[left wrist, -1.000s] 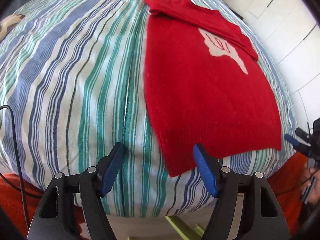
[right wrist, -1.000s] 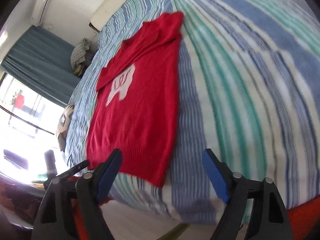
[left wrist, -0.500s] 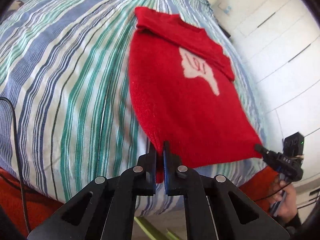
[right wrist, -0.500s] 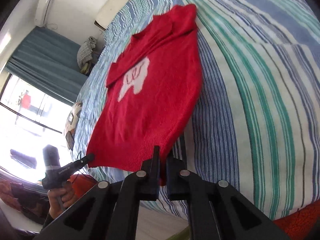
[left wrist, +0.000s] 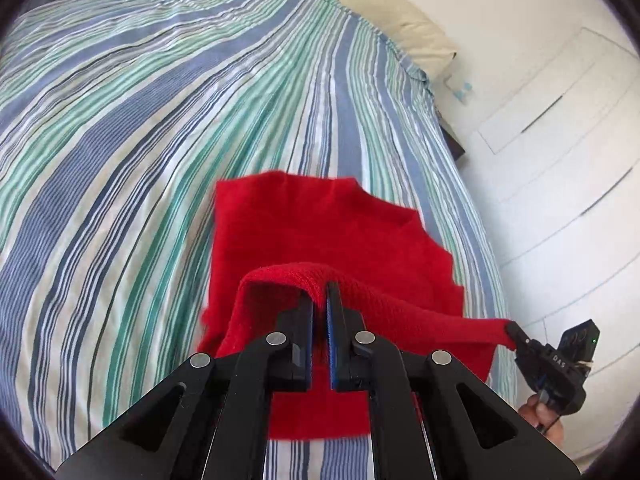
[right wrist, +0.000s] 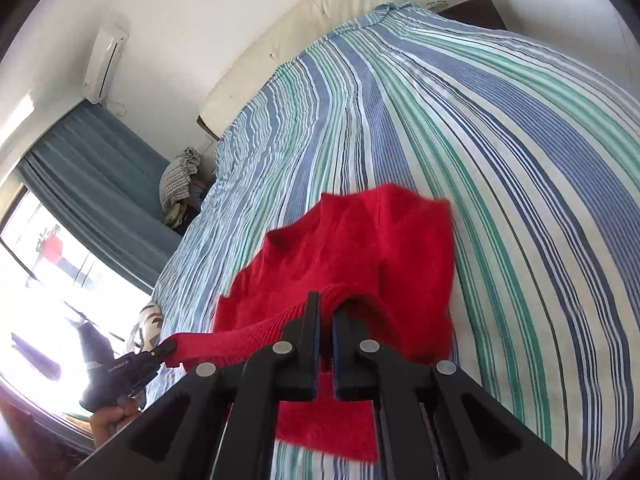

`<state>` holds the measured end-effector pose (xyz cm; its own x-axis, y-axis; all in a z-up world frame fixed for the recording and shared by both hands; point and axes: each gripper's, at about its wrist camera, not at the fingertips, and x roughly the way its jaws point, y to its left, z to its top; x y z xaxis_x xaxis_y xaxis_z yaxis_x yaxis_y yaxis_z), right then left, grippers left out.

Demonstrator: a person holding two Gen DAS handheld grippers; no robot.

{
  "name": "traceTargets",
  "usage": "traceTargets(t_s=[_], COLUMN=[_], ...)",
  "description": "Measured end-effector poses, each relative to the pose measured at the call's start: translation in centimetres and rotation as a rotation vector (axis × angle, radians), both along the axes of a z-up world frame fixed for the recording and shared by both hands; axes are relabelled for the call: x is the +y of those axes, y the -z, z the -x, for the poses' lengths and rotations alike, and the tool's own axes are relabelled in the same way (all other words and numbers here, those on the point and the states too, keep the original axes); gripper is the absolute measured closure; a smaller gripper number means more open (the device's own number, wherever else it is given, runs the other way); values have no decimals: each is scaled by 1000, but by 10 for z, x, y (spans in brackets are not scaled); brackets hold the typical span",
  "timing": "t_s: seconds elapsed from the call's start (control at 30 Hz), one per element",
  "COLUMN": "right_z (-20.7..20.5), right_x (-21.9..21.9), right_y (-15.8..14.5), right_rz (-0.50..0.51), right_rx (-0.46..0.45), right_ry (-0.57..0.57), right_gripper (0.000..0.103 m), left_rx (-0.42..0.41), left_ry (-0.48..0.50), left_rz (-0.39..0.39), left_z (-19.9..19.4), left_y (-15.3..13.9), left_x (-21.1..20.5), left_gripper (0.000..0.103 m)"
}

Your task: Fold small clothes

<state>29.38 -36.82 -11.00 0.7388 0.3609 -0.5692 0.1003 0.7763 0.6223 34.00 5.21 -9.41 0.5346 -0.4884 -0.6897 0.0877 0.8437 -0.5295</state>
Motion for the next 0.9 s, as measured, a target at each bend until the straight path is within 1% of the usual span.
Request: traceTargets(t_s=[0.07,0.1,0.13,0.2,0.23,0.27,0.3,0.33,0.37,0.43,0.47,0.5,0.53,0.57,0.6,0.63,0.67,0.7,0.73,0.77,0.8,0.83,0.87,0.9], right_z=[-44,-63,-81,-110,-119,-122,-118,-112,-104,-89,-80,-72,-63,-54,-46,-37,-27,-17,-4,13,33,50,68,87], right_x=[-6,-10,-13,-21,-26,-31,-36,-39,-41,-35,-28,-18,-7,6,18,28,37,40,39,33,29,27,25,25], right_y=[7,14,23,44,55,62,65,62,56,39,31,26,23,25,30,39,53,68,81,85,82,78,74,70], right_rz=[32,32,18,-3,-7,-2,-2,-8,-3,98,145,171,179,183,198,225,275,348,386,376,386,395,390,385], right_rx=[17,24,30,67,102,131,137,117,82,38,18,-3,-16,-20,-3,31,83,158,213,217,225,228,214,195], right_ry=[15,19,20,57,88,132,174,197,192,156,118,59,-12,-84,-153,-205,-240,-243,-232,-217,-180,-152,-137,-125], right_gripper=[98,98,98,94,85,69,58,58,58,58,58,58,58,53,50,47,47,48,53,57,54,53,52,46], left_rx=[-1,6,21,75,94,88,74,58,29,-47,-84,-113,-129,-132,-117,-93,-59,-18,16,36,35,22,6,-10], left_ry=[-26,-44,-68,-133,-169,-208,-232,-239,-236,-204,-166,-119,-59,-2,39,60,52,30,6,-8,-16,-21,-20,-18], left_rz=[-36,-54,-83,-143,-158,-164,-165,-165,-171,-201,-211,-211,-207,-210,-236,-284,-342,-375,-373,-346,-322,-319,-332,-348], left_z=[-39,-58,-76,-108,-115,-116,-114,-110,-101,-74,-57,-42,-27,-15,-6,0,7,14,25,38,55,74,94,114], left_y=[9,14,22,36,41,43,41,38,34,22,18,17,20,26,34,45,57,65,69,71,68,64,60,56], left_x=[-13,-19,-24,-26,-22,-13,-4,4,11,14,12,7,1,-7,-14,-20,-20,-16,-9,1,11,16,18,19], left_gripper=[98,97,92,67,51,49,49,49,49,47,44,42,35,29,26,26,26,29,32,32,32,29,25,22])
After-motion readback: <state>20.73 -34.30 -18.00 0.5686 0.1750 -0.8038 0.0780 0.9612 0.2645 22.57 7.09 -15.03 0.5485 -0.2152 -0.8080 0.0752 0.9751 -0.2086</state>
